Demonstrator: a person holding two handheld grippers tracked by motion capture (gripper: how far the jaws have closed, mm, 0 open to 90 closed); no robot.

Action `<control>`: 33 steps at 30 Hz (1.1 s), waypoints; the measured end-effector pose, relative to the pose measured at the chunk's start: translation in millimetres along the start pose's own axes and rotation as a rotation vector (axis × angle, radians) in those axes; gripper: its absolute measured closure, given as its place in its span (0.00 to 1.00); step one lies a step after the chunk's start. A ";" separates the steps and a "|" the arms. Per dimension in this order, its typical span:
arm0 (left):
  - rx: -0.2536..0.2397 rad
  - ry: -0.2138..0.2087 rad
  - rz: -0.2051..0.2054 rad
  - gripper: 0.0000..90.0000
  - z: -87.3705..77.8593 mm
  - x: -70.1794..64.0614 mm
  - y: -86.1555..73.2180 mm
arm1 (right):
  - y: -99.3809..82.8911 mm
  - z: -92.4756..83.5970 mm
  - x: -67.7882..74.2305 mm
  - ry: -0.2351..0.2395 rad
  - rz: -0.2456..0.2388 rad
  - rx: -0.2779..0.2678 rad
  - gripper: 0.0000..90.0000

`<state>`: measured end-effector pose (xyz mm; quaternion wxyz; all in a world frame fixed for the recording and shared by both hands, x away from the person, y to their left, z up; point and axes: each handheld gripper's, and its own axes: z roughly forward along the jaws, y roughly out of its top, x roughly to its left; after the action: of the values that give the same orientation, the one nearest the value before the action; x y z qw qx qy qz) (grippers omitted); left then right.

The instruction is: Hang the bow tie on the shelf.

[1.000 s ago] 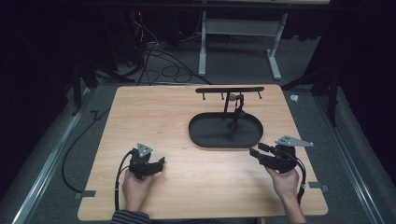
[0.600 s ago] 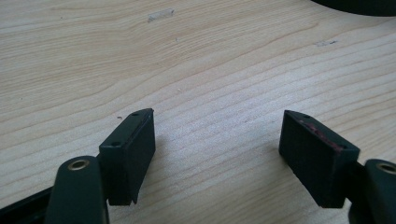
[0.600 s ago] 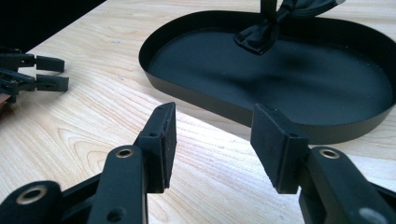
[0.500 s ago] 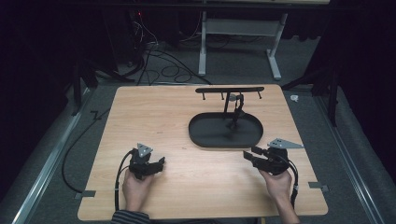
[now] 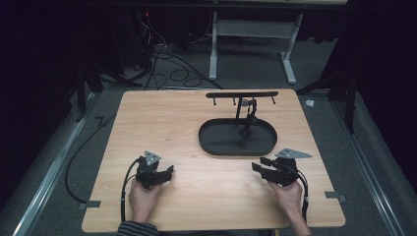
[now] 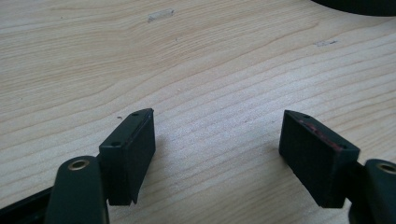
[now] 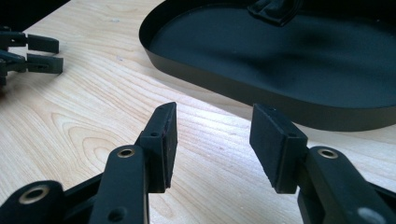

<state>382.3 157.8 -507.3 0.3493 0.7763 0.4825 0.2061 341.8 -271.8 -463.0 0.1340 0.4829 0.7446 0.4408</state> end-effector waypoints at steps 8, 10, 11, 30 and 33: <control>0.000 0.001 0.002 0.31 0.0 0.1 0.0 | -2.5 6.8 2.2 -0.006 -0.010 0.018 0.59; 0.000 0.001 0.002 0.31 0.0 0.1 0.0 | -3.8 9.0 2.2 -0.007 -0.009 0.023 0.60; 0.000 0.001 0.001 0.31 0.0 0.1 0.0 | -4.5 10.2 2.4 -0.010 -0.009 0.026 0.60; 0.000 0.001 0.001 0.31 0.0 0.1 0.0 | -12.8 31.1 6.8 -0.042 -0.052 0.086 0.64; 0.000 0.000 0.001 0.31 0.0 0.1 0.0 | -13.3 34.2 7.9 -0.043 -0.055 0.093 0.64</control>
<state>382.3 157.8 -507.3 0.3492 0.7765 0.4822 0.2066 351.3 -249.1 -491.3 0.1392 0.4774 0.7743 0.3914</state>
